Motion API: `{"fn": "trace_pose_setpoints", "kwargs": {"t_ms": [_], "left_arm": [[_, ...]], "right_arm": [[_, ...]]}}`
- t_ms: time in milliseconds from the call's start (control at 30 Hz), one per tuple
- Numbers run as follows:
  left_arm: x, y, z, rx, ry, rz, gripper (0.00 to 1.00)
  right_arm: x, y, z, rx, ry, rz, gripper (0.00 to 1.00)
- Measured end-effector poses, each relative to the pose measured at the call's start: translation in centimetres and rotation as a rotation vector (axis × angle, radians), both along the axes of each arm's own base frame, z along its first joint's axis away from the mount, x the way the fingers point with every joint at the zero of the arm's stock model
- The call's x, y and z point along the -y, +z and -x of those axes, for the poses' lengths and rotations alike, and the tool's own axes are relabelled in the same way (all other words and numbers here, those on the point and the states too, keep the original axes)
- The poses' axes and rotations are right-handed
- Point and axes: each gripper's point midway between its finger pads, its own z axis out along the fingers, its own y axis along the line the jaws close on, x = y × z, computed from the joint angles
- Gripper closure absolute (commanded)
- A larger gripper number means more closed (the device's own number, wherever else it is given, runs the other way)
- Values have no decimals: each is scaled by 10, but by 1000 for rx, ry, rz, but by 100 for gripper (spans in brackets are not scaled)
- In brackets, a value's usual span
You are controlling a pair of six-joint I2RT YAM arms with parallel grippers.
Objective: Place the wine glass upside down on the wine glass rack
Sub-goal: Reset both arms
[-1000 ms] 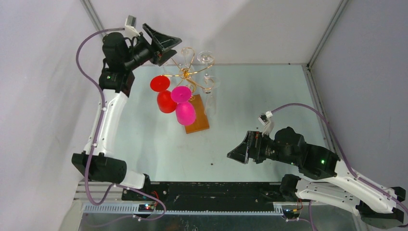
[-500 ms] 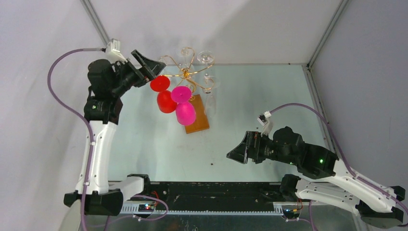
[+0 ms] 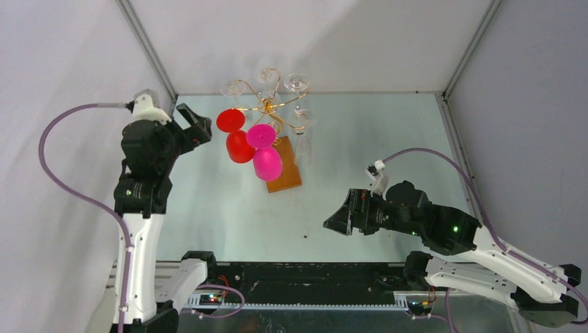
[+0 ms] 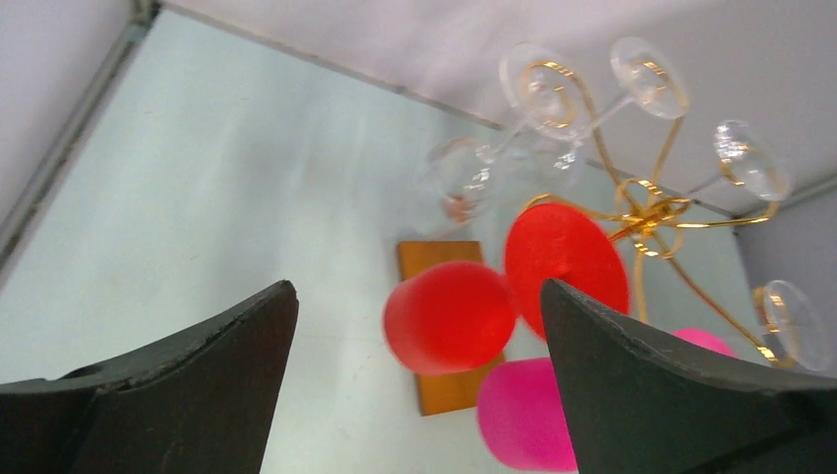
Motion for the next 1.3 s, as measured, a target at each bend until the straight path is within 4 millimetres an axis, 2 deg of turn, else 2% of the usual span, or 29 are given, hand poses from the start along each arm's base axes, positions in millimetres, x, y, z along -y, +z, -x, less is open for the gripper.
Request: {"fn": "trace_pose_setpoints", "kwargs": {"t_ms": [200, 400, 567, 800, 900, 1067, 1300], "left_arm": [[-25, -26, 29, -47, 123, -65, 0], [-38, -52, 42, -114, 179, -102, 0], [-40, -90, 36, -219, 169, -93, 0], [-36, -145, 17, -375, 96, -12, 0], [-34, -157, 9, -385, 73, 16, 0], [-29, -158, -6, -315, 31, 30, 0], [-37, -162, -28, -230, 57, 7, 0]], "right_arm": [[-1, -3, -1, -2, 1, 13, 0], [-3, -11, -7, -2, -4, 47, 1], [-2, -17, -18, -20, -16, 67, 0], [12, -24, -51, -20, -78, 86, 1], [28, -33, -70, -15, -142, 106, 0], [75, -56, -106, -10, -326, 149, 1], [139, -65, -155, 108, -551, 272, 0]]}}
